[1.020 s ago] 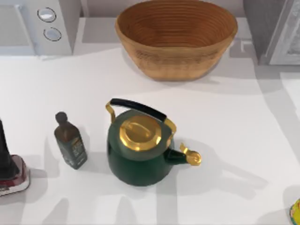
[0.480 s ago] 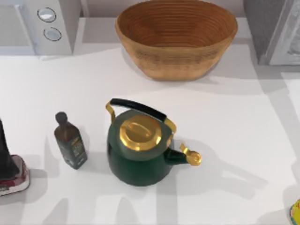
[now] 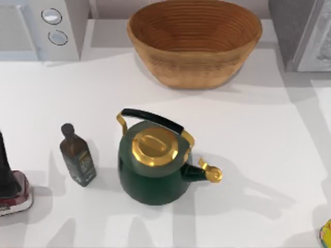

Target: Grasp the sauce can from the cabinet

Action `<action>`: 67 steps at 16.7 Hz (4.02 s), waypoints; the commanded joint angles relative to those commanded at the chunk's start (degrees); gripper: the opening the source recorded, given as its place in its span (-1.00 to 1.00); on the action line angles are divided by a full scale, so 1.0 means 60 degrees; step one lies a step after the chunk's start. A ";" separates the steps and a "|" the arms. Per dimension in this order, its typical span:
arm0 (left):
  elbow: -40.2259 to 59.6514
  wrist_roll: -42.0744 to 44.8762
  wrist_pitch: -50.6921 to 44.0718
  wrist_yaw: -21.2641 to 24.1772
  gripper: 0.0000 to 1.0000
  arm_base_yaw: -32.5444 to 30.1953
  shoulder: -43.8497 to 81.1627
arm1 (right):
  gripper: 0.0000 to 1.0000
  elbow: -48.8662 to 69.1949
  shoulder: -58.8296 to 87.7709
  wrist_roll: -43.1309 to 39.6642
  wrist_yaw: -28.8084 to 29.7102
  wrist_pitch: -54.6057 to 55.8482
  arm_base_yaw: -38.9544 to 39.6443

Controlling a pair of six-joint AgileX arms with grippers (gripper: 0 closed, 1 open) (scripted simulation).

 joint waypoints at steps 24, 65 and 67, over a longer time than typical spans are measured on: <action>0.0000 0.0000 0.0000 0.0000 1.00 0.0000 0.0000 | -1.00 0.0715 -0.1891 -0.0003 0.1112 -0.2705 0.1163; 0.0000 0.0000 0.0000 0.0000 1.00 0.0000 0.0000 | -1.00 -1.8157 -1.4751 -0.0143 -0.1429 0.3335 -0.1184; 0.0000 0.0000 0.0000 0.0000 1.00 0.0000 0.0000 | -1.00 -1.8160 -1.4703 -0.0124 -0.1422 0.3313 -0.1155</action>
